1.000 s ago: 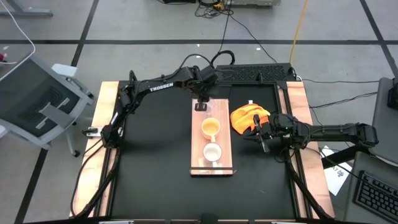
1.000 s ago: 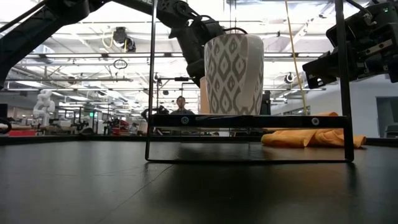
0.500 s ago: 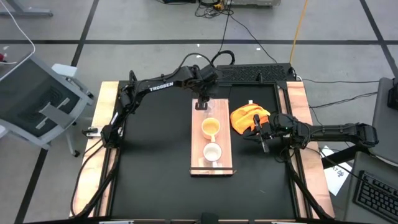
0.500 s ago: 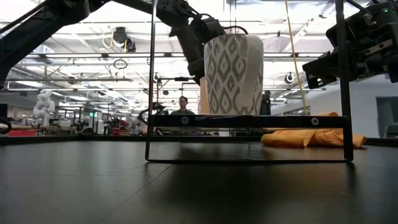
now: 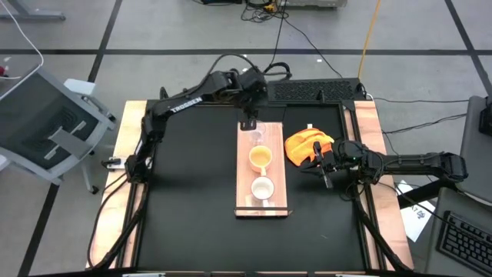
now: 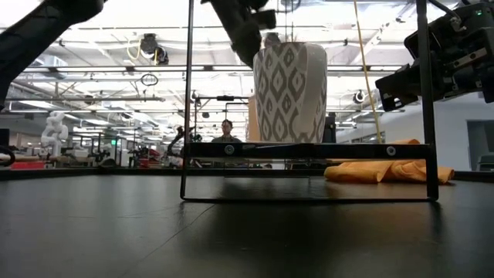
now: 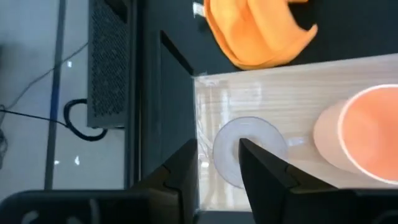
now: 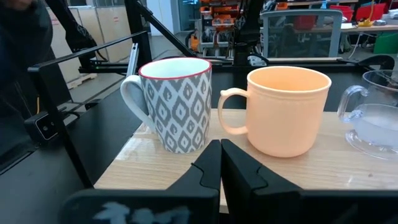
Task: Stack small to large cups/mugs on shelf
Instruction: Return to Home Position
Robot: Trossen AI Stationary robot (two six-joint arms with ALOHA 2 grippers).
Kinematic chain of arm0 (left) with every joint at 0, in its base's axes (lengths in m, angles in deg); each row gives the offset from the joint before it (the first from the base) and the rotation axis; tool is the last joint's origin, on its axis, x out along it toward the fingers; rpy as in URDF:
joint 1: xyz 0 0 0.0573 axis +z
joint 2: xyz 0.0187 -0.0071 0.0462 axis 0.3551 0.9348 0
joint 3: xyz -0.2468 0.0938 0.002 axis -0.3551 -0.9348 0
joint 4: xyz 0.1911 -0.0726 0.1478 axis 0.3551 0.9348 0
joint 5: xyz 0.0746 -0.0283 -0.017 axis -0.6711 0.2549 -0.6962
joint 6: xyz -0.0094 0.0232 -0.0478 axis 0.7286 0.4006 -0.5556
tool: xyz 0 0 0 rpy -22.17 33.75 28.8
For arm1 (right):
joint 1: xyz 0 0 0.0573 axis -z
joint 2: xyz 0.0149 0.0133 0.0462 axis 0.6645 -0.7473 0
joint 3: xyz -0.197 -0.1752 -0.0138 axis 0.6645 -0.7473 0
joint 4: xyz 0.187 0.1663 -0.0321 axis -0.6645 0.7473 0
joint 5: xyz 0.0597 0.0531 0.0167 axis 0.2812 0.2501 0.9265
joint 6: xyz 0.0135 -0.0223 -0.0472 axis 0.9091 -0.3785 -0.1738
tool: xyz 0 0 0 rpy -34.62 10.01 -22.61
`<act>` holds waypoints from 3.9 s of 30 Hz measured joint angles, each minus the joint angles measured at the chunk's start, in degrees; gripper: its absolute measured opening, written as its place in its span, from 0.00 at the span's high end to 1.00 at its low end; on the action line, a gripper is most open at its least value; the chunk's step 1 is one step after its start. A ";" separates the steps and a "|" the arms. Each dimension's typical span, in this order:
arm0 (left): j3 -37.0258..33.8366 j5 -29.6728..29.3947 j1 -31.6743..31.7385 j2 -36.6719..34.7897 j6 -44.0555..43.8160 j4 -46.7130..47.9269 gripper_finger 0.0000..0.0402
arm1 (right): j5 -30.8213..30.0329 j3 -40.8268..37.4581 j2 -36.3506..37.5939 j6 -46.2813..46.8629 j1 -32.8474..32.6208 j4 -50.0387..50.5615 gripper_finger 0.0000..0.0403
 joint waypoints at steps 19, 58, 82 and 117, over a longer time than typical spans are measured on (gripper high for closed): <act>-17.12 9.09 -0.64 -28.46 -3.02 -2.11 1.00 | 0.24 0.02 0.02 0.02 -0.02 -1.68 1.00; -114.23 15.57 -8.62 -102.62 -31.48 -65.82 1.00 | 0.26 0.02 0.15 2.40 0.00 -7.09 1.00; -130.83 18.88 -12.98 -112.80 -30.51 -75.86 1.00 | 0.26 0.02 0.24 2.94 0.00 -7.74 1.00; -133.26 21.56 -15.41 -112.36 -28.38 -76.40 1.00 | 0.44 -0.02 0.24 3.02 -0.02 -7.67 1.00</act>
